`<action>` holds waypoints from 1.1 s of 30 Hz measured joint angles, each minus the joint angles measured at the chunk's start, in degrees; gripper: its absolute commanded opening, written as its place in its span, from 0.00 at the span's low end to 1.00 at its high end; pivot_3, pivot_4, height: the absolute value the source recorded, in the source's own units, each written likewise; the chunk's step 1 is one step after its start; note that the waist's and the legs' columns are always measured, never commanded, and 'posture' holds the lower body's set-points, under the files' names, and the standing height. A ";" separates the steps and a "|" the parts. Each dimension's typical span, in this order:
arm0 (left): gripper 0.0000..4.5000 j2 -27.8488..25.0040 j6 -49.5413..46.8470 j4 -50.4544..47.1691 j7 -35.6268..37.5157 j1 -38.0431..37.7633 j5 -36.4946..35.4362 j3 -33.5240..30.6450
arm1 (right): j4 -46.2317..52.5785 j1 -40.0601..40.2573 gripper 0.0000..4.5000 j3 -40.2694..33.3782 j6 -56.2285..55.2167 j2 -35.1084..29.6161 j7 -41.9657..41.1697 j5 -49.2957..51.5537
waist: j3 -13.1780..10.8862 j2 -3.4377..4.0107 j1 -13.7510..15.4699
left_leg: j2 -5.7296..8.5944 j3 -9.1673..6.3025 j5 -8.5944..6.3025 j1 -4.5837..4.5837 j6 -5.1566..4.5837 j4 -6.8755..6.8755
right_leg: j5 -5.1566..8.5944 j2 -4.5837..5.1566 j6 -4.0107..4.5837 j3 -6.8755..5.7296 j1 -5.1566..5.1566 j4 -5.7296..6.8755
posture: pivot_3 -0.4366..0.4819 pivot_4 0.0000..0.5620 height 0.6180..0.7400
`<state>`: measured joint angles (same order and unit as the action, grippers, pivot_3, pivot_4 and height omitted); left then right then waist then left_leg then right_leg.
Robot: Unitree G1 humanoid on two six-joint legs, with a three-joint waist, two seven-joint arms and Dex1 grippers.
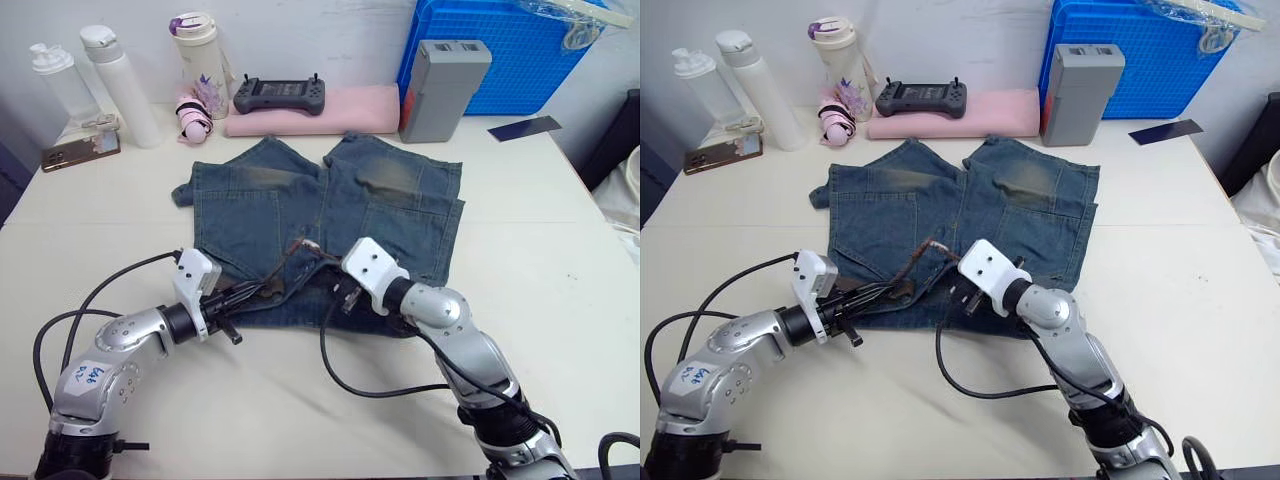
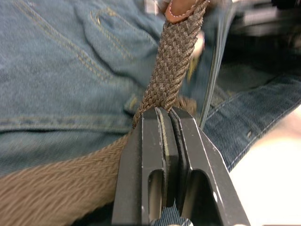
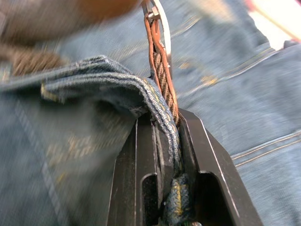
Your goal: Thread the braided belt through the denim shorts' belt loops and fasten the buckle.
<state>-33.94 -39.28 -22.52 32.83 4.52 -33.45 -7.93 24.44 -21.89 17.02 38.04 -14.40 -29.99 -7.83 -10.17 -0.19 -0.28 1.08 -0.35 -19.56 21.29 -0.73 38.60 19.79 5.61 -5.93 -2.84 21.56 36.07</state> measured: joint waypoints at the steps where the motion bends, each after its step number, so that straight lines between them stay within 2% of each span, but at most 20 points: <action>1: 0.00 0.00 -0.26 0.00 -0.07 0.00 0.01 0.04 | 0.09 -0.02 0.01 -0.02 0.26 0.19 0.37 0.11 | 0.00 0.00 -0.01 | 0.00 0.00 0.00 0.00 0.00 0.00 | 0.00 0.00 0.00 0.00 0.00 0.00 | 0.48 0.27 1.00; 11: 0.00 0.00 -3.97 -0.07 -1.57 1.56 0.11 0.21 | 1.19 0.13 0.01 0.67 0.81 -1.57 0.82 0.70 | 0.00 0.00 0.00 | 0.04 0.00 0.00 0.00 0.00 -0.03 | 0.00 0.01 0.00 0.01 0.01 0.00 | 0.48 0.27 1.00; 33: 0.00 1.58 -5.79 0.88 -1.40 5.41 0.04 1.76 | 1.95 0.94 0.01 2.81 -1.93 -5.10 -1.34 1.27 | 0.00 0.00 0.02 | 0.04 0.00 0.00 0.00 0.00 -0.03 | 0.00 0.00 0.00 0.00 0.01 -0.01 | 0.48 0.27 1.00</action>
<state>-32.35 -45.06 -21.63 31.43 9.93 -33.42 -6.17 26.40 -20.95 19.83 36.12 -19.51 -31.32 -6.56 -10.17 -0.20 -0.26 1.12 -0.35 -19.56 21.29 -0.74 38.57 19.78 5.61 -5.93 -2.84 21.57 36.06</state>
